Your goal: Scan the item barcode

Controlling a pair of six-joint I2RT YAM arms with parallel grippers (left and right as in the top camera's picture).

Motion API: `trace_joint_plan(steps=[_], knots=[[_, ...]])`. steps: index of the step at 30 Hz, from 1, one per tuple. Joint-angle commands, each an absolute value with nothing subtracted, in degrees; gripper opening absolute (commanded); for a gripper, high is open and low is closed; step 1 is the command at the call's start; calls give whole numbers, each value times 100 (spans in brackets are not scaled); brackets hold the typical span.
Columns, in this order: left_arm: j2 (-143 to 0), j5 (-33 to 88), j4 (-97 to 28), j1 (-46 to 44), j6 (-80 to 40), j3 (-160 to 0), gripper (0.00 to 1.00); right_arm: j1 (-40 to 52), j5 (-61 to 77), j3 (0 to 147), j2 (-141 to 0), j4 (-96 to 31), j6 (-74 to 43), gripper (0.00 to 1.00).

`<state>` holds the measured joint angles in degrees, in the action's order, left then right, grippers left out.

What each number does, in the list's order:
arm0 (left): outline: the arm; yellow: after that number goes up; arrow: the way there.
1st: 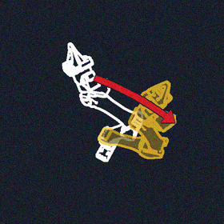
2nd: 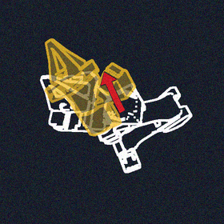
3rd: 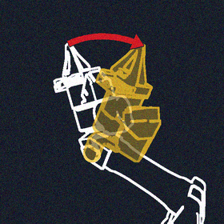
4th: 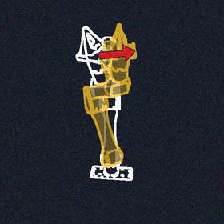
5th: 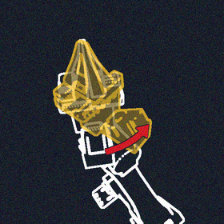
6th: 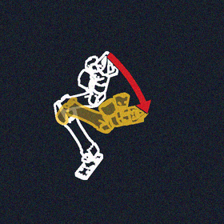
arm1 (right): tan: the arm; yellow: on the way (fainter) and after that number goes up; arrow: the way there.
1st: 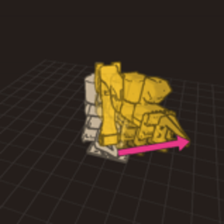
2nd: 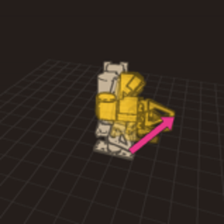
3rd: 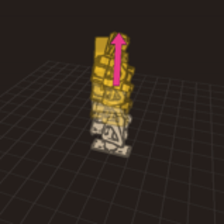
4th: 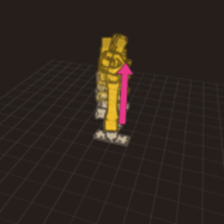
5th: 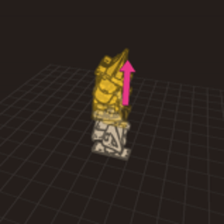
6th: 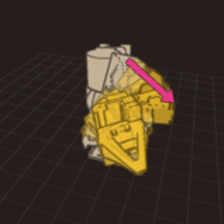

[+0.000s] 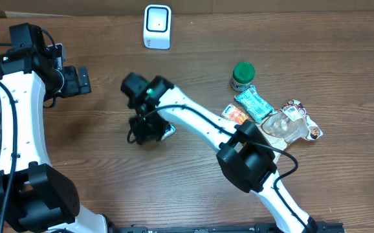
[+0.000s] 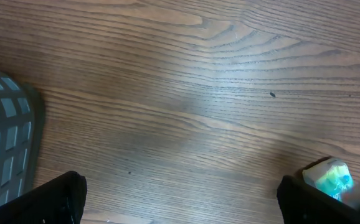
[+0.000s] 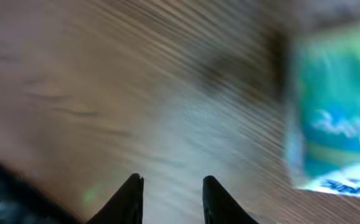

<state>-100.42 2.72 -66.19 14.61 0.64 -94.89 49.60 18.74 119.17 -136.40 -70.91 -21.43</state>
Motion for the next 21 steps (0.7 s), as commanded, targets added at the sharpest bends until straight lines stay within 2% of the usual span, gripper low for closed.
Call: trace_joint_plan(steps=[1, 11, 18, 21], knots=[[-10040, 276, -6611, 1422, 193, -9579, 100, 4915, 663, 11472, -13579, -7074, -2600, 28], [-10040, 276, -6611, 1406, 193, -9579, 100, 4219, -989, 11330, -13579, -6637, -2836, 29], [-10040, 276, -6608, 1409, 193, -9579, 100, 3806, -1046, 11330, -13579, -5907, -1787, 37], [-10040, 276, -6611, 1409, 193, -9579, 100, 3712, -934, 11330, -13579, -5717, -1629, 38]])
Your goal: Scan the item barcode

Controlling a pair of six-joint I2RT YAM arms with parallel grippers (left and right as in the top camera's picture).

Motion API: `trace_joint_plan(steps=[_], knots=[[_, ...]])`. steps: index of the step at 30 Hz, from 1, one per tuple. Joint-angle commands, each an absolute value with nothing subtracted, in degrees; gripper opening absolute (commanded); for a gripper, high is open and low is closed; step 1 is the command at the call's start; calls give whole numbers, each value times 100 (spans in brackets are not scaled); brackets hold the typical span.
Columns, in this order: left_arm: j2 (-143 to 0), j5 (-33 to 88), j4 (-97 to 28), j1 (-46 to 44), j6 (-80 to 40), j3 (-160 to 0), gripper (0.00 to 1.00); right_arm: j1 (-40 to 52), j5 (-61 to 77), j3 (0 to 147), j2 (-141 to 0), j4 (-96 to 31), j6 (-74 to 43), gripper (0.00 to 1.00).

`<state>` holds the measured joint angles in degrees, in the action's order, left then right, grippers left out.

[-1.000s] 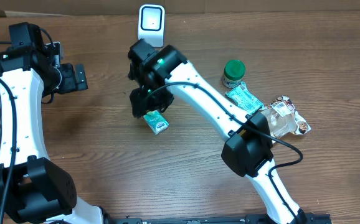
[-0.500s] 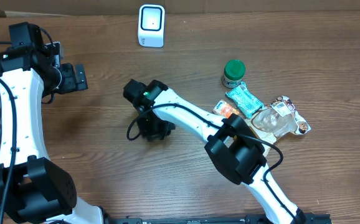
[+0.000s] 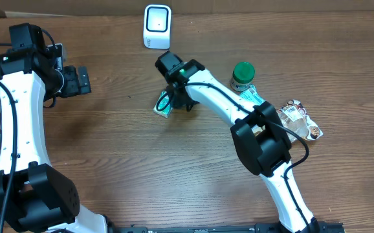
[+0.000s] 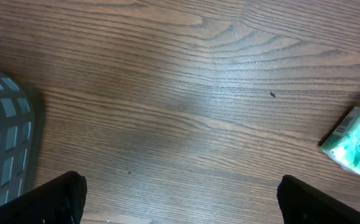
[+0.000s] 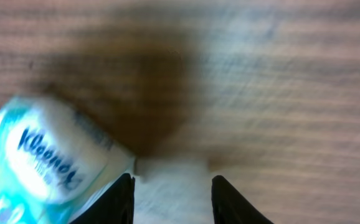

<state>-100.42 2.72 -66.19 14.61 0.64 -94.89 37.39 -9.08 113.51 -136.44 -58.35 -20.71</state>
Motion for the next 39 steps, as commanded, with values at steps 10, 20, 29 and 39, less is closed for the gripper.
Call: trace_joint_plan(steps=[10, 20, 29, 39], knots=[[-10040, 276, -6608, 1409, 193, -9579, 100, 3555, 58, 12011, -13552, -6252, -1332, 53], [-10040, 276, -6608, 1406, 193, -9579, 100, 3127, 1883, 13255, -13388, -7841, -1343, 56], [-10040, 276, -6608, 1406, 193, -9579, 100, 3017, 2018, 13187, -13384, -7957, -1398, 63], [-10040, 276, -6611, 1406, 193, -9579, 100, 3225, 1767, 11793, -13384, -6539, -2609, 50]])
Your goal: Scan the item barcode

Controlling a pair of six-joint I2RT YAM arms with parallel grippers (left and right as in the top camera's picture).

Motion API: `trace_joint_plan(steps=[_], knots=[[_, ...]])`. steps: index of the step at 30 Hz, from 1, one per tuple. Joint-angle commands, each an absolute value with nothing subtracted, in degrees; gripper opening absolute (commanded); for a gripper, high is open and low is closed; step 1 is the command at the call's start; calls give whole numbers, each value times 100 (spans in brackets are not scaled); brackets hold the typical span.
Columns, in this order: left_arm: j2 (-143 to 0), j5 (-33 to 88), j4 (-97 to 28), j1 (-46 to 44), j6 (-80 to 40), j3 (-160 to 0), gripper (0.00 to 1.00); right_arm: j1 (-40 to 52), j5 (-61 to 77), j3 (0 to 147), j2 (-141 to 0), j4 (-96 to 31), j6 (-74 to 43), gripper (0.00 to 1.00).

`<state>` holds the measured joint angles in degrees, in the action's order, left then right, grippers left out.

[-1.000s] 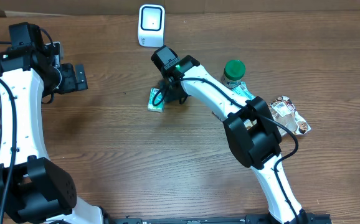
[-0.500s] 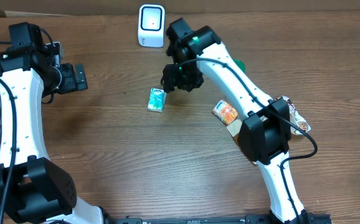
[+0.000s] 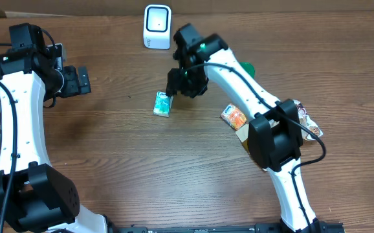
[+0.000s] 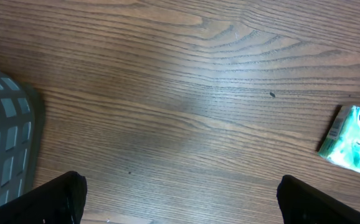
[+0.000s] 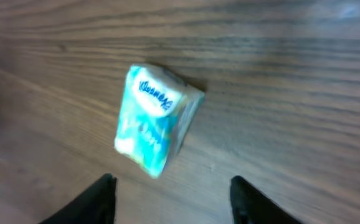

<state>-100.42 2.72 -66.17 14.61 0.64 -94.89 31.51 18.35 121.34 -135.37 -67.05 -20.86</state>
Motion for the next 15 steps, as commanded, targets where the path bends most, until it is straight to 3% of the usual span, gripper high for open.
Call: trace_joint_plan(steps=[1, 4, 15], knots=[[-10040, 276, -6608, 1406, 193, -9579, 100, 3242, 1767, 11657, -13384, -6425, -2740, 47], [-10040, 276, -6608, 1406, 193, -9579, 100, 3310, 1811, 11386, -13384, -6160, -3026, 41], [-10040, 276, -6611, 1406, 193, -9579, 100, 3546, 1806, 11242, -13384, -5725, -3308, 42]])
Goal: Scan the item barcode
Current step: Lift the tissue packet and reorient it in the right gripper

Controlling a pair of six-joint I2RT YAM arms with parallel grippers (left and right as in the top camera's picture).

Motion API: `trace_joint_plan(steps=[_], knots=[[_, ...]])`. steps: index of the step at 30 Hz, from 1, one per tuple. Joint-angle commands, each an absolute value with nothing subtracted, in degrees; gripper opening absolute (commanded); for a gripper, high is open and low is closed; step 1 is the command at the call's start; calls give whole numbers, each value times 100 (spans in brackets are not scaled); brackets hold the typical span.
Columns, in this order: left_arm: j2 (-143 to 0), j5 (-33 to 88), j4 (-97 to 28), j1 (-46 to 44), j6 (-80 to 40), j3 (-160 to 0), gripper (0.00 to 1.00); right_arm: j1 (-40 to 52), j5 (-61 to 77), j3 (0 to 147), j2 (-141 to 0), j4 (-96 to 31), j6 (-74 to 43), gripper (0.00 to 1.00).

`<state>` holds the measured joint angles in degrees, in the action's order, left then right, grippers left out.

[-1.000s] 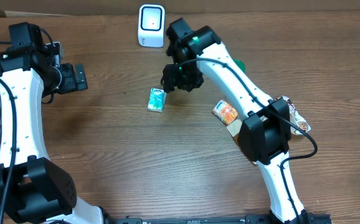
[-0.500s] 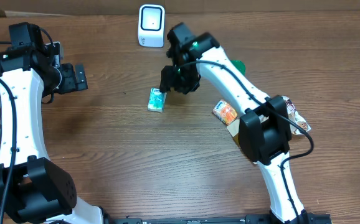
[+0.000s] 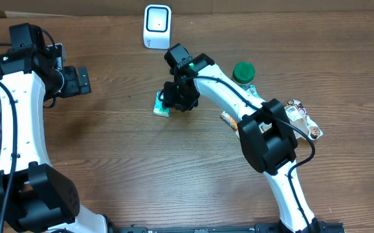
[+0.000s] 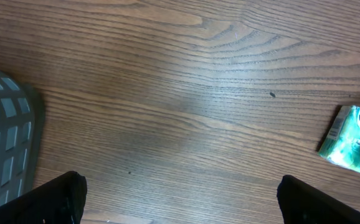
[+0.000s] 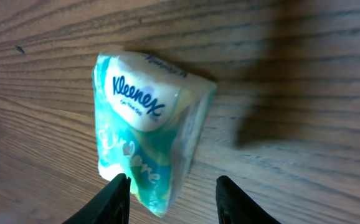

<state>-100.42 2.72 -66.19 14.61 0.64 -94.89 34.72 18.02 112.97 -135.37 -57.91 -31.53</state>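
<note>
A teal and white Kleenex tissue pack (image 3: pixel 162 104) lies flat on the wooden table, in front of the white barcode scanner (image 3: pixel 157 26) at the far edge. My right gripper (image 3: pixel 176 98) is open and low over the pack's right side. In the right wrist view the pack (image 5: pixel 147 127) fills the middle, its near end reaching between the fingers (image 5: pixel 116 198), closer to the left one. My left gripper (image 3: pixel 77 80) stands open at the far left with nothing in it. The left wrist view shows the pack (image 4: pixel 351 138) at its right edge.
A green-lidded jar (image 3: pixel 243 73), an orange packet (image 3: pixel 228 118) and snack packets (image 3: pixel 301 120) lie to the right of the pack. A grey mesh basket (image 4: pixel 5 146) sits at the table's left edge.
My right gripper has come down and left from beside the scanner side, and now sits close over the pack, still open. The pack and the left arm have not moved.
The pack first lay under my right gripper near the table's middle. It then lay further back, in front of the scanner, with the gripper by it. Then the gripper stood open and apart from the pack. Now it is low over the pack again.
</note>
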Motion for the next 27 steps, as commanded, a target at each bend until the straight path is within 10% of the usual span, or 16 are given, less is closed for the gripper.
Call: trace_joint_plan(steps=[1, 11, 19, 27], knots=[[-10040, 276, -6611, 1406, 193, -9579, 100, 3570, 1804, 11218, -13384, -5675, -3308, 42], [-10040, 276, -6611, 1406, 193, -9579, 100, 3782, 1737, 10634, -13395, -5122, -3603, 38], [-10040, 276, -6608, 1406, 193, -9579, 100, 3785, 1590, 10619, -13395, -5144, -3555, 4], [-10040, 276, -6611, 1406, 193, -9579, 100, 3472, 2591, 10779, -13347, -5319, -2661, 4]])
